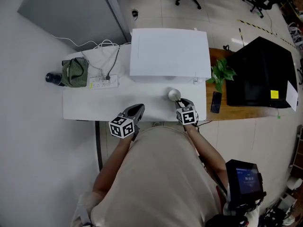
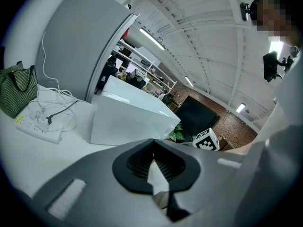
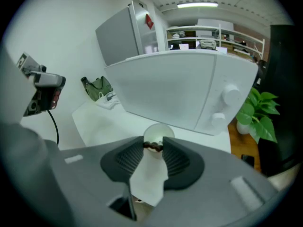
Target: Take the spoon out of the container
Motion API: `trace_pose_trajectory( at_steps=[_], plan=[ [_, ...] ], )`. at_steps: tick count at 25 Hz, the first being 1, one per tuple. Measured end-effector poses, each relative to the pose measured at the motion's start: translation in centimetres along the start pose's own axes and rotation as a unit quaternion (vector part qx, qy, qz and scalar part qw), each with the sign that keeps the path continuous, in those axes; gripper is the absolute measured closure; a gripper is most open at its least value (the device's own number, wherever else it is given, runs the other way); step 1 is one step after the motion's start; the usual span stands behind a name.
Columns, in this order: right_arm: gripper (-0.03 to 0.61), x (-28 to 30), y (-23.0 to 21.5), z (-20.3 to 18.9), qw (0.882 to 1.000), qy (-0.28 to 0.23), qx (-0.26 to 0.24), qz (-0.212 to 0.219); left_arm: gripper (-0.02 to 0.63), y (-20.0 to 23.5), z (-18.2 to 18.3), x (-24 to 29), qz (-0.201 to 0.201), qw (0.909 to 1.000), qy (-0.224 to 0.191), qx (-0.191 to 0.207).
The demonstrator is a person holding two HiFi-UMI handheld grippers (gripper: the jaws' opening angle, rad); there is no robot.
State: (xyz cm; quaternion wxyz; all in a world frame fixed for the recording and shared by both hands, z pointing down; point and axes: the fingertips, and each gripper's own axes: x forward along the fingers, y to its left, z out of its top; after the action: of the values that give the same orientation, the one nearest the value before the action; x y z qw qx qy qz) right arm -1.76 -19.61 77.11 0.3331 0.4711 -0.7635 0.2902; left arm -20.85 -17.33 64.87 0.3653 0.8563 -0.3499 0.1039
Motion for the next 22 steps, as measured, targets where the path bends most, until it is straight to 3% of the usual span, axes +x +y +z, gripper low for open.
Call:
trace_pose_trajectory(
  at_steps=[14,22],
  plan=[
    [0.454,-6.6,-2.8,5.0,0.995,-0.096,0.04,-0.004,0.614,-1.3,-0.5,1.1,-0.017,0.9997,0.015,0.01],
    [0.454,-5.1,-4.9,4.5,0.995,-0.087,0.041,-0.026,0.614,-1.9,-0.8,1.2,-0.023,0.9992,0.027,0.016]
  ],
)
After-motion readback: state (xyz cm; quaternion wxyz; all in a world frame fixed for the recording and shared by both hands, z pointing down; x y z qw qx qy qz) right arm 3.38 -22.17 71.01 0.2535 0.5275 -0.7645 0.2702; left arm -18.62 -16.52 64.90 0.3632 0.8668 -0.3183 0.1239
